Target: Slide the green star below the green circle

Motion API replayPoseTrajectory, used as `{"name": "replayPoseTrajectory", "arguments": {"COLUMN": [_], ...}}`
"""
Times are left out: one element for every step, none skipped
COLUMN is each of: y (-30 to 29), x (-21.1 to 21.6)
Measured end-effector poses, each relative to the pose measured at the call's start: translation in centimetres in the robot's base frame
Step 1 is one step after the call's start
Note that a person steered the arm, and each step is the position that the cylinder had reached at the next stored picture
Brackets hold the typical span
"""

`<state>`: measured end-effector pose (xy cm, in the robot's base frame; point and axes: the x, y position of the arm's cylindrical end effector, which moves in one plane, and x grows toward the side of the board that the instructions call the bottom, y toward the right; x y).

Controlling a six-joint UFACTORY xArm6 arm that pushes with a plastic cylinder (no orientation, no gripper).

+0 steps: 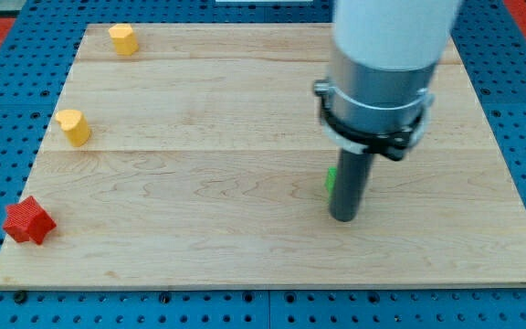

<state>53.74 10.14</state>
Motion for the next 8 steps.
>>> {"name": "replayPoseTrajectory", "arguments": {"y": [3.6, 5.6, 6.3, 6.3, 6.5, 6.6, 6.6, 3.6], "x": [0.0, -0.1, -0.1, -0.1, -0.1, 0.2, 0.3, 0.9]}}
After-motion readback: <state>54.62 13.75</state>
